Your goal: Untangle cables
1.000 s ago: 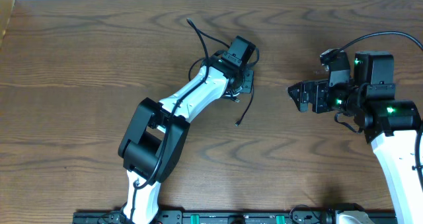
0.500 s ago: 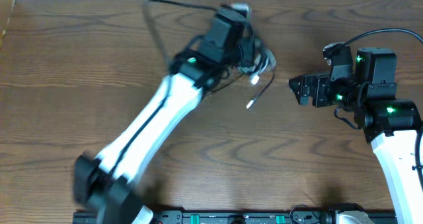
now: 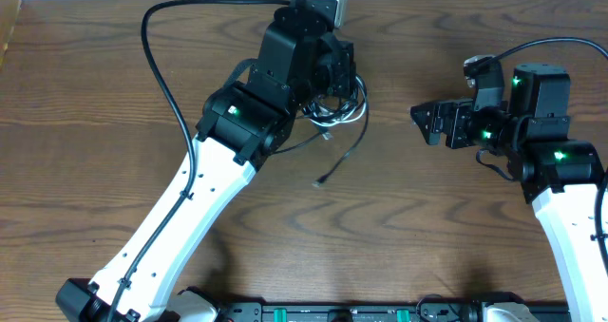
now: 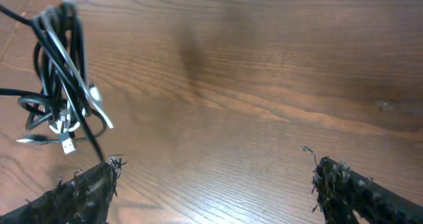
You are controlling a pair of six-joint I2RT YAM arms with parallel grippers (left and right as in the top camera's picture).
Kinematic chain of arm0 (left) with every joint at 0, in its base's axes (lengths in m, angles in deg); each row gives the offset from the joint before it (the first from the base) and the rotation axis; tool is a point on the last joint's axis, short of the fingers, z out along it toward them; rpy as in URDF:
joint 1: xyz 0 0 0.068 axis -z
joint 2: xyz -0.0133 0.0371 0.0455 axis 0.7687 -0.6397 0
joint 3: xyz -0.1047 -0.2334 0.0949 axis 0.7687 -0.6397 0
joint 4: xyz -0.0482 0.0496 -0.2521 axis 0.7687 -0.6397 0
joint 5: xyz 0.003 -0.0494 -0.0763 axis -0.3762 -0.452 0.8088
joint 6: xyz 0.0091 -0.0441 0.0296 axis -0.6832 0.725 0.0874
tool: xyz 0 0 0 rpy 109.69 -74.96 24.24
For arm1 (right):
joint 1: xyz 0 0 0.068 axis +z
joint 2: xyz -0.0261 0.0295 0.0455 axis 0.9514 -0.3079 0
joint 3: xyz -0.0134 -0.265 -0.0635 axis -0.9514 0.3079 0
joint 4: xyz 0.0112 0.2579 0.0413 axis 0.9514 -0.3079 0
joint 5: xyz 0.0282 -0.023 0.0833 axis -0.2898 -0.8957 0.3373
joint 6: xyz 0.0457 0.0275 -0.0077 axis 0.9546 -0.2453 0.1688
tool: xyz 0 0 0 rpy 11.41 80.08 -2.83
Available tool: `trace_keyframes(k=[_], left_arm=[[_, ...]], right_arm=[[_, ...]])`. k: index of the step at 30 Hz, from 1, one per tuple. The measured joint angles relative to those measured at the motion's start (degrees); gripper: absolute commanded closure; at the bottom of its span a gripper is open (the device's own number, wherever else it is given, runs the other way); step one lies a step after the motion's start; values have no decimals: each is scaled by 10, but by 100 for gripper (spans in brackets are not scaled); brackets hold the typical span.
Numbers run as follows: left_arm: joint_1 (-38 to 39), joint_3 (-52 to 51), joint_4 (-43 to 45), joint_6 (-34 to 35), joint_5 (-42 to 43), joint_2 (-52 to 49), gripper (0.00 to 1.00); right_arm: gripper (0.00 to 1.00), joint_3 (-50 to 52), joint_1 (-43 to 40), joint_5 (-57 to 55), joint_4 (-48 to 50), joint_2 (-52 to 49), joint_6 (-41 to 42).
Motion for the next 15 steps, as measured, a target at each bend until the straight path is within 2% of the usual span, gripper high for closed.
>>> trace_keyframes(k=[9, 15], left_arm=[[0, 0, -35, 0, 9, 0, 93], [0, 0, -30, -17, 72, 0, 92]], right_arm=[[5, 0, 0, 10, 3, 0, 0], [4, 0, 0, 66, 58, -28, -10]])
